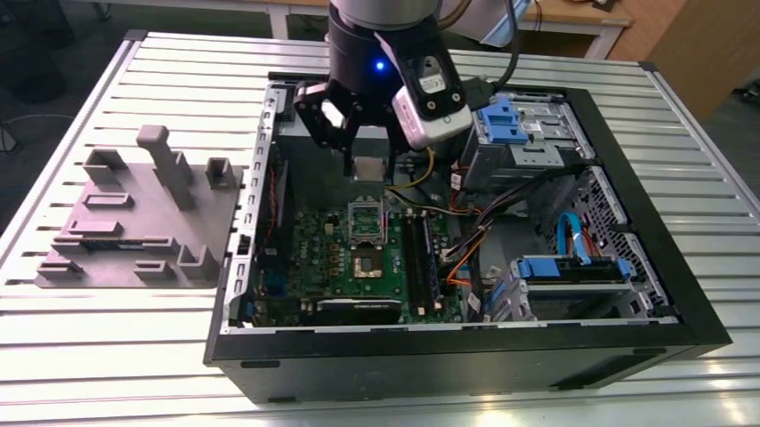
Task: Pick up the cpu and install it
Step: 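Place the cpu into insertion slot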
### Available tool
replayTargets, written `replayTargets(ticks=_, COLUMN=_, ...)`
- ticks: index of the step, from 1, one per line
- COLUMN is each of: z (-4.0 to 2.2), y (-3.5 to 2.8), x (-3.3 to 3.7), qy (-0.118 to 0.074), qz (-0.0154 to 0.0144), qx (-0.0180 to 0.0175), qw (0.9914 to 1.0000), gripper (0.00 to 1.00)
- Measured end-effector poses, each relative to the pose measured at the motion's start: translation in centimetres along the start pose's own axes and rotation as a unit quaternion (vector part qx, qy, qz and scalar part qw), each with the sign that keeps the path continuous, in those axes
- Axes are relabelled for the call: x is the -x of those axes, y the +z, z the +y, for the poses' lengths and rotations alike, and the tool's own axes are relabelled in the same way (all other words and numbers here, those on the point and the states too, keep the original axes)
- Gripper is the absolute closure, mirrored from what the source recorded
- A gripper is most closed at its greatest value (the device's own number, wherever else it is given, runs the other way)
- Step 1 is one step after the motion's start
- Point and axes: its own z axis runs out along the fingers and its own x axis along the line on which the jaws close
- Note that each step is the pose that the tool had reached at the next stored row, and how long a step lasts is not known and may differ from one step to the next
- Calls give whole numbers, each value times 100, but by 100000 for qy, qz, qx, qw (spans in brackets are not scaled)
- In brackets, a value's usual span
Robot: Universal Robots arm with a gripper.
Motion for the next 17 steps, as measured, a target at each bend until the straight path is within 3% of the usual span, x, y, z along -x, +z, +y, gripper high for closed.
replayTargets(ticks=17, z=-7, y=40, x=0, qy=2, qz=1, qx=-2, qw=100000, gripper=53)
